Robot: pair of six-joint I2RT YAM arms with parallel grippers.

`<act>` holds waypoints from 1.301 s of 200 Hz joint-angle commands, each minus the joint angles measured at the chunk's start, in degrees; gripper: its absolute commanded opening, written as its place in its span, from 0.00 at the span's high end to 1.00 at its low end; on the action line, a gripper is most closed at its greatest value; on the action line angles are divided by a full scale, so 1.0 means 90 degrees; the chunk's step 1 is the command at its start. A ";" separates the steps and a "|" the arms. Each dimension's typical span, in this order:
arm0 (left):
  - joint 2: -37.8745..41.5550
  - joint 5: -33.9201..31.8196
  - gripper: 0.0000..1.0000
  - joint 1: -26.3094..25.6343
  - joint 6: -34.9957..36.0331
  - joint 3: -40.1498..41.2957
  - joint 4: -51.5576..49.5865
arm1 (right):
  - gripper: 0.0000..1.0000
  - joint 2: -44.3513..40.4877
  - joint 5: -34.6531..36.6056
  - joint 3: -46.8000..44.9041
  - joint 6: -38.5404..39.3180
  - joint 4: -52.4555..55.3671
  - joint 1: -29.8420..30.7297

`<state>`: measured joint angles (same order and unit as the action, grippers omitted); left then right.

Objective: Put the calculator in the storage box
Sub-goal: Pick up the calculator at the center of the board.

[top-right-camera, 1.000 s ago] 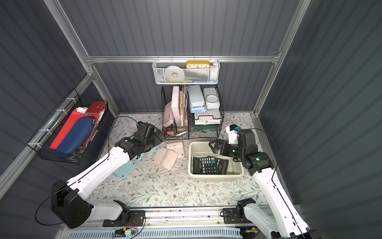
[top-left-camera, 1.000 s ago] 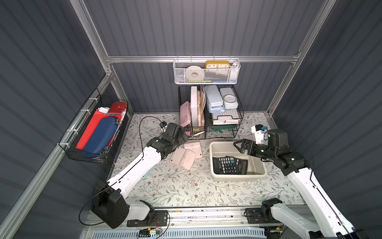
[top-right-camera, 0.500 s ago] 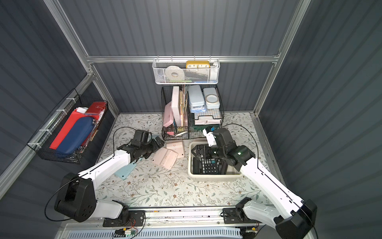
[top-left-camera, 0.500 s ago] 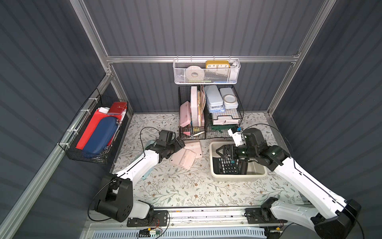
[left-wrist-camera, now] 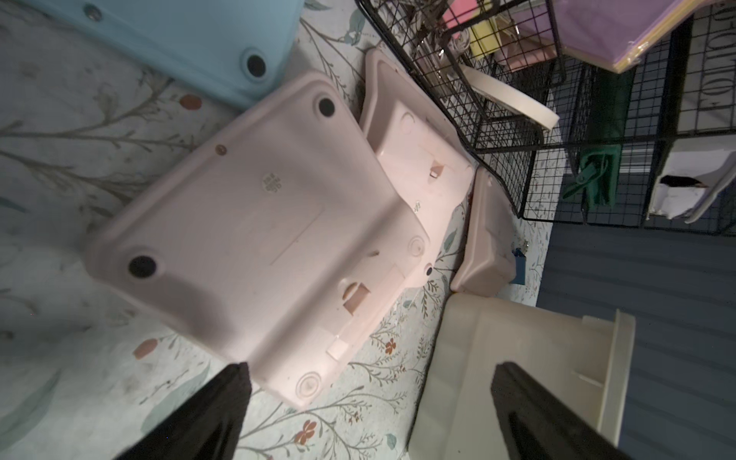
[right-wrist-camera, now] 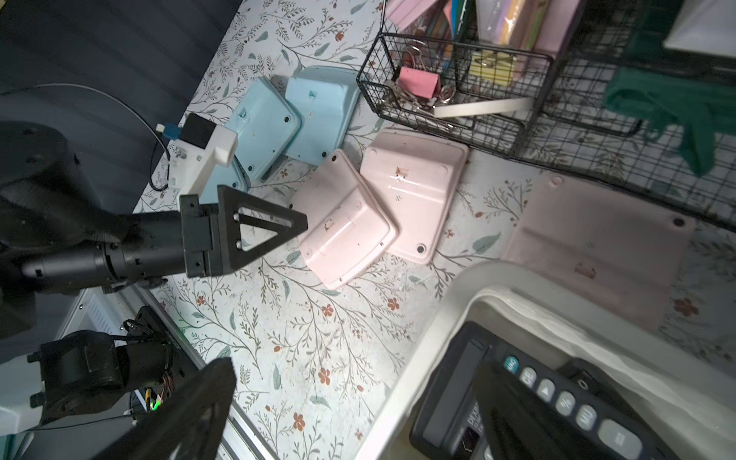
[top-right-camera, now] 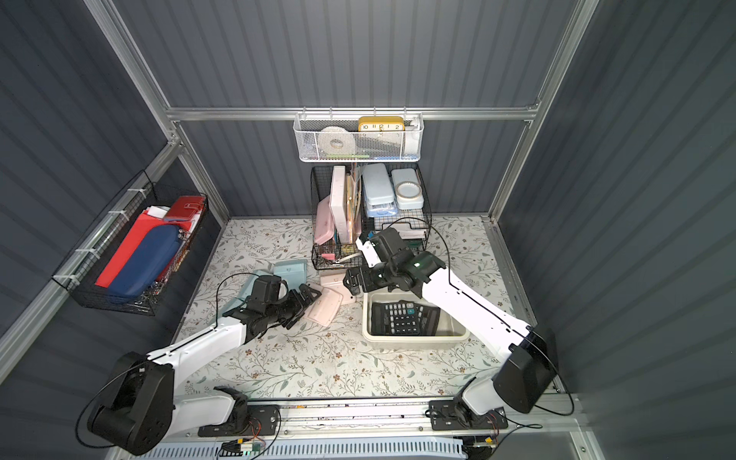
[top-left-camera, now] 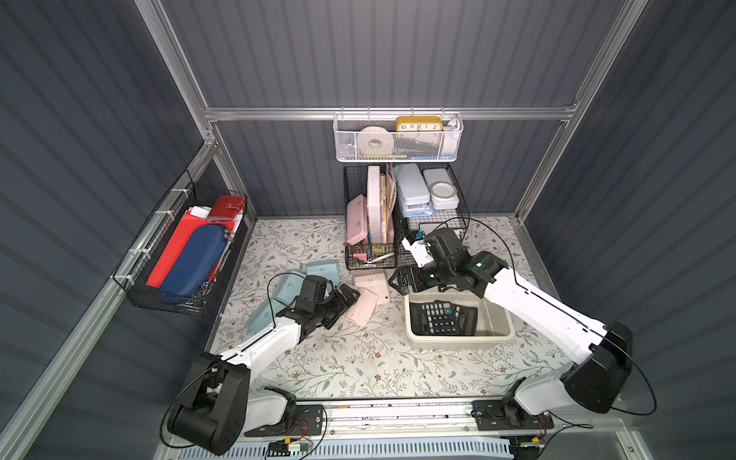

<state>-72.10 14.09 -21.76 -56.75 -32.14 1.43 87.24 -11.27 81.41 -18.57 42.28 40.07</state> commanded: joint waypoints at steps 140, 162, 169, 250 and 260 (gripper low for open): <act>0.0898 0.0493 0.01 0.0015 -0.1355 0.1547 0.1468 | 0.19 0.3784 -0.0685 0.3384 0.0729 0.1397 0.0513; 0.0706 0.0454 0.01 0.0025 -0.1419 0.1569 0.1624 | 0.20 0.4287 -0.0662 0.3836 0.0816 0.1612 0.0508; 0.0638 0.0474 0.01 0.0025 -0.1447 0.1569 0.1700 | 0.20 0.4438 -0.0607 0.3967 0.0855 0.1693 0.0508; -0.0083 0.0379 0.04 0.0067 -0.1416 0.1597 0.2313 | 0.24 0.5474 -0.0591 0.4812 0.0979 0.2219 0.0502; -0.0213 0.0396 0.05 0.0064 -0.1386 0.1608 0.2417 | 0.25 0.5534 -0.0649 0.4805 0.0974 0.2228 0.0503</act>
<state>-71.99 17.96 -21.65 -69.34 -18.79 20.23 135.74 -16.05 123.02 -10.48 61.30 44.38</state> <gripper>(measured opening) 0.963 0.758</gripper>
